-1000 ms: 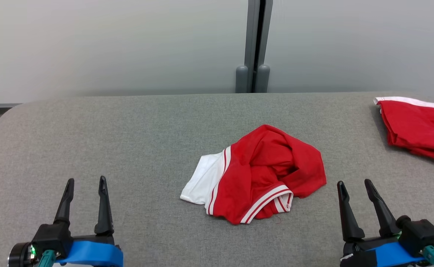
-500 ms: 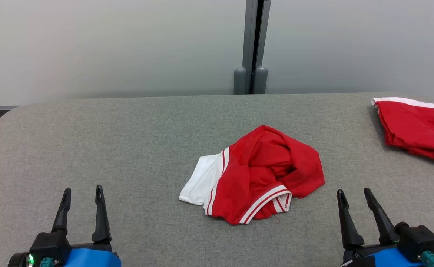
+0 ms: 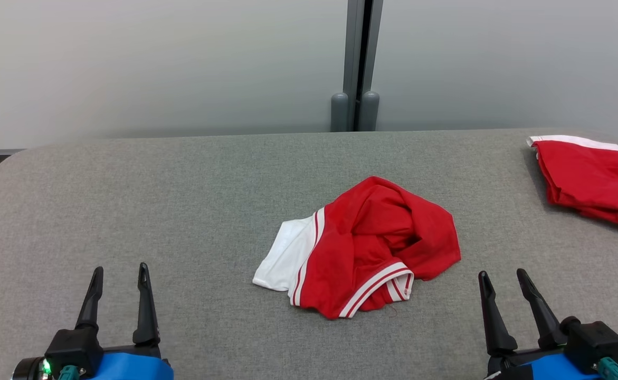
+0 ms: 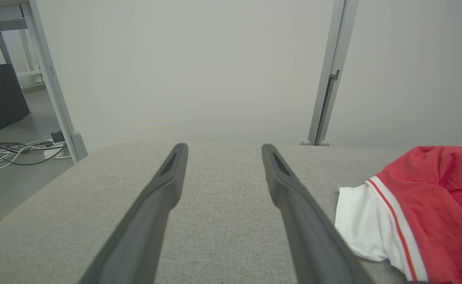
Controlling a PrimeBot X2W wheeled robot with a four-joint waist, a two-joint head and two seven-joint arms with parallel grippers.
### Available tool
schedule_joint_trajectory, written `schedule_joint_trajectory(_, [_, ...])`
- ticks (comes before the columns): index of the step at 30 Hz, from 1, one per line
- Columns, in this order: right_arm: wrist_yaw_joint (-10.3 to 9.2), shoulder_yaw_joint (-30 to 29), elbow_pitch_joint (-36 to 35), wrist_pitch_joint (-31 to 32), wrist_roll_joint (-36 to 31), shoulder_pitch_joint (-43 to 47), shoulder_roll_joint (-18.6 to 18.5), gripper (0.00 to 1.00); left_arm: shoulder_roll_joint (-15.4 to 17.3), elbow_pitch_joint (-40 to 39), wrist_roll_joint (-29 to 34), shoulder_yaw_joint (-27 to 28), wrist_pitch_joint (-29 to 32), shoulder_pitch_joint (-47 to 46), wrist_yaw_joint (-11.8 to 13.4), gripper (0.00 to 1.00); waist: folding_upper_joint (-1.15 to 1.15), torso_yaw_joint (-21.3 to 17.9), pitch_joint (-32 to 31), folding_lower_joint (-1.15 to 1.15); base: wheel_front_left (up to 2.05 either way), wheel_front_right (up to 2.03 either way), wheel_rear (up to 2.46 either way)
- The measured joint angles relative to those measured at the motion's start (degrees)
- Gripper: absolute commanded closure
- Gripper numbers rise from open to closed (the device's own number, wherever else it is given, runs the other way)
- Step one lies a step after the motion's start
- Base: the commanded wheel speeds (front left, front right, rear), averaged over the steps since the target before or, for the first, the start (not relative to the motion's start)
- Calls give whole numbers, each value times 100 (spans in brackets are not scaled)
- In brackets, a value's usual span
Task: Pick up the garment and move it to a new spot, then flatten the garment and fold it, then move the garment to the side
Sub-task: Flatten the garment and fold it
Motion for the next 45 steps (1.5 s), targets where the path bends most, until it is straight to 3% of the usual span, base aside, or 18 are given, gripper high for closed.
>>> schedule_joint_trajectory(5, [1, 30, 0, 0, -1, -31, 1, 0, -42, 77, 62, -74, 0, -94, -59, 0, 0, -53, 79, 0, 0, 0, 0])
schedule_joint_trajectory(11, [0, 119, -10, 0, -29, -214, -3, 0, -8, 397, 127, -229, -1, -822, -180, 0, 0, -301, 280, 0, 0, 0, 0])
schedule_joint_trajectory(23, [0, 118, -51, 1, -10, -441, -13, 0, 53, 2046, 148, -917, 0, -2078, -321, 0, 1, -826, 812, 1, 0, 0, 0])
schedule_joint_trajectory(35, [0, 74, -32, 0, 1, -533, -12, 0, 71, 3540, 20, -1481, 0, -2212, -332, 0, 1, -942, 992, 0, 0, 0, 0])
schedule_joint_trajectory(45, [1, 115, 2, 0, -1, -560, -14, 0, 18, 3830, -436, -2109, -19, -2213, -332, 0, 1, -930, 922, 0, 0, 0, 0])
